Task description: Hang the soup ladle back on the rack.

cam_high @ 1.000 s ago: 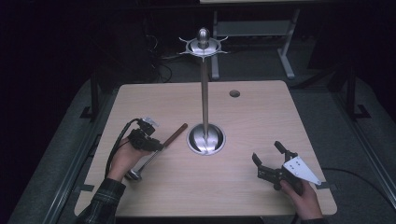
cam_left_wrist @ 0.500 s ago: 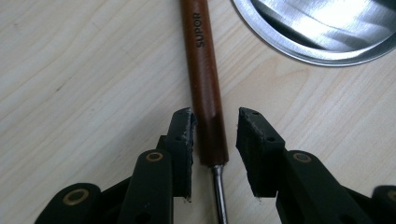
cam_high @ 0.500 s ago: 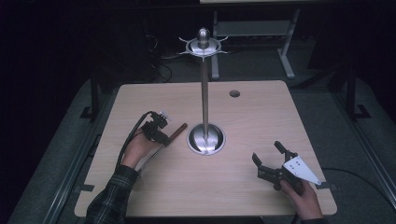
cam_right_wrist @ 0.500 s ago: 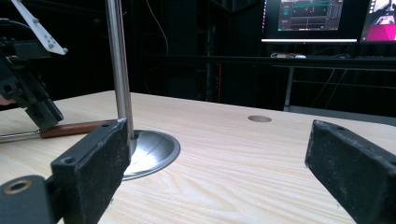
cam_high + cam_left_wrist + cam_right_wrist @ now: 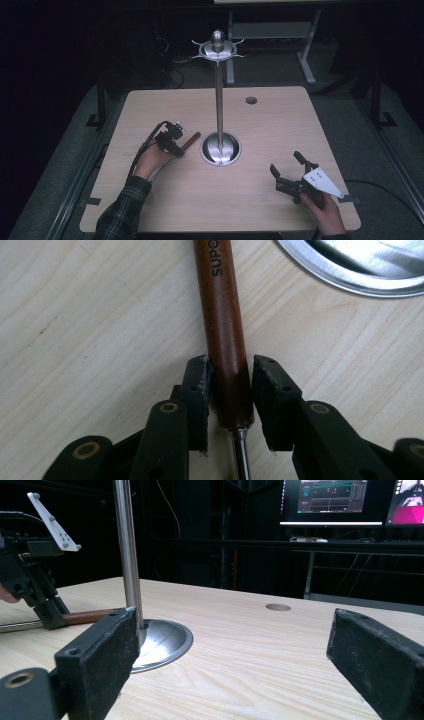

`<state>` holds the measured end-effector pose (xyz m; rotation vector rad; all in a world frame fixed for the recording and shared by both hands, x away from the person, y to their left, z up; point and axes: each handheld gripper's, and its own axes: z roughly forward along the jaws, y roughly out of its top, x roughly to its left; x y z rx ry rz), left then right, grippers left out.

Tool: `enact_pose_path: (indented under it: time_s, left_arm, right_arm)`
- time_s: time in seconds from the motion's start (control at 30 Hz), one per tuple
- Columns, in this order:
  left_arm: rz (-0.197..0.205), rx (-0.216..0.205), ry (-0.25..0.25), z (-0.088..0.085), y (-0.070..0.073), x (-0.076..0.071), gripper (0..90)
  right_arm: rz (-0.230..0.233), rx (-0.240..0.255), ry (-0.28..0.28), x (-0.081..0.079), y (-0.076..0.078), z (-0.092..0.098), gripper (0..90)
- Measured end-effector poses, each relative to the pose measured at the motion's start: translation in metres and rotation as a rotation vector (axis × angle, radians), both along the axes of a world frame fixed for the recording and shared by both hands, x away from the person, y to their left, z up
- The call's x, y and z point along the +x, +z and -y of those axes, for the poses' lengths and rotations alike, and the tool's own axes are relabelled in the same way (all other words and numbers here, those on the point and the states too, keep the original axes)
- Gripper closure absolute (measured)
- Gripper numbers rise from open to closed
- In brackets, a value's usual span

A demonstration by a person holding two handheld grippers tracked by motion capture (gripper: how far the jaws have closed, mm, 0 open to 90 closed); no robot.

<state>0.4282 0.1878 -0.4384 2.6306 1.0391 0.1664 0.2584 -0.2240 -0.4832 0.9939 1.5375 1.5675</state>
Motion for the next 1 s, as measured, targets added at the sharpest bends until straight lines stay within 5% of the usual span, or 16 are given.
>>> enact_pose_path:
  time_s: [1.0]
  left_arm:
    - [0.017,-0.019,0.044,-0.0015,0.0015,-0.0041,73.8]
  right_arm:
    - [0.000,0.001,-0.001,0.0000,0.0000,-0.0001,6.3]
